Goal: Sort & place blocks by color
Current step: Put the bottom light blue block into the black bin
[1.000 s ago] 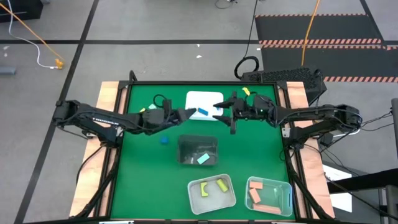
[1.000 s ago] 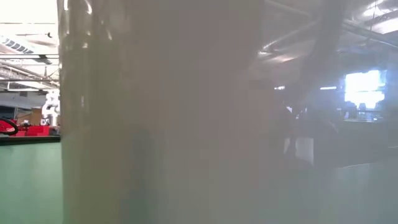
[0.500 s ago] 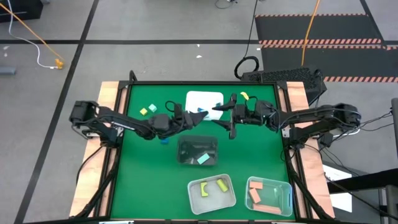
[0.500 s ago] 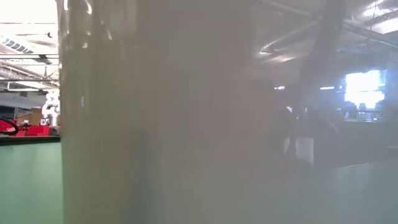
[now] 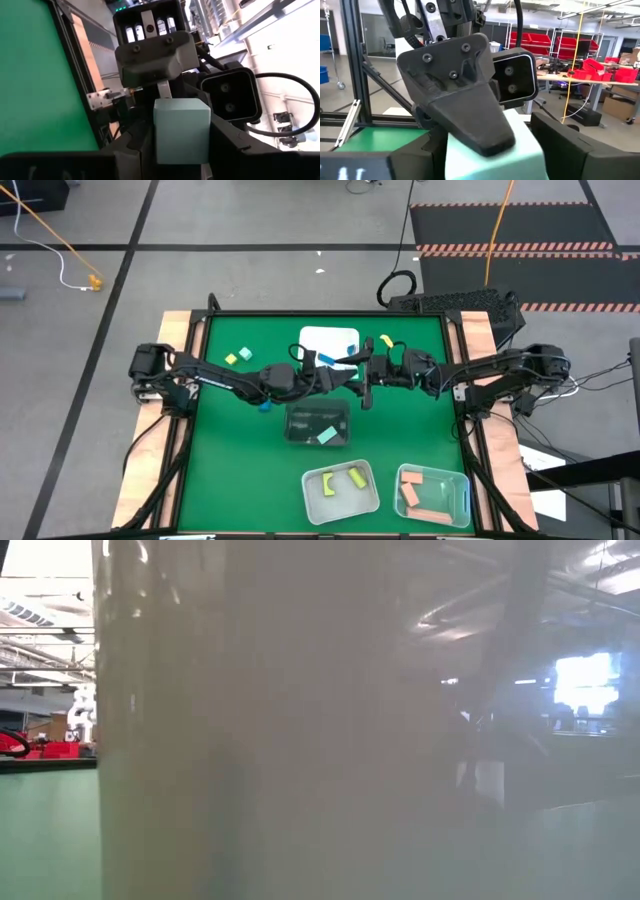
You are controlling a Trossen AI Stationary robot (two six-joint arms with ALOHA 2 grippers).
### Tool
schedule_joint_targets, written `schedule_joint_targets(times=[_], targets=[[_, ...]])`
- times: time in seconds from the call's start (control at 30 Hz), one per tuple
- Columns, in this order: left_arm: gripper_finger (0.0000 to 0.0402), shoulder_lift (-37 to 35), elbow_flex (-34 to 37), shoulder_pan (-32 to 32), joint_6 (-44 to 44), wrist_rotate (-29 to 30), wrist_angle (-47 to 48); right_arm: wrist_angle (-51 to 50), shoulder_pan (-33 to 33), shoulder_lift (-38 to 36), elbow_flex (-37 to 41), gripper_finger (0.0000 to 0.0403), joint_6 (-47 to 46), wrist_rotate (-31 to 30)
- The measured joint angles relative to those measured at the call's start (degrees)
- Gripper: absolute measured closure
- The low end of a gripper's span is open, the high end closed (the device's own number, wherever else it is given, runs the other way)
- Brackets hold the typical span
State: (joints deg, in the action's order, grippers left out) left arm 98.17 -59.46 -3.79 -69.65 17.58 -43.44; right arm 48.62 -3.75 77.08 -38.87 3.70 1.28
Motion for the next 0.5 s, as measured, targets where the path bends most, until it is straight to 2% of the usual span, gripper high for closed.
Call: schedule_joint_targets(times=[0.17, 0.33, 0.5], targets=[[0.0271, 0.0, 0.0, 0.0, -0.5, 0.0, 0.0, -0.4, 0.5, 0.0, 0.0, 0.0211, 0.0, 0.0], [0.0256, 0.0, 0.0, 0.0, -1.4, 0.1, 0.2, -1.7, 0.6, 0.0, 0.0, 0.0277, -4.5, 0.3], [0.0245, 0.0, 0.1, 0.2, -1.8, 0.3, 0.4, -2.1, 0.5, 0.0, 0.0, 0.0284, -6.0, 0.3]])
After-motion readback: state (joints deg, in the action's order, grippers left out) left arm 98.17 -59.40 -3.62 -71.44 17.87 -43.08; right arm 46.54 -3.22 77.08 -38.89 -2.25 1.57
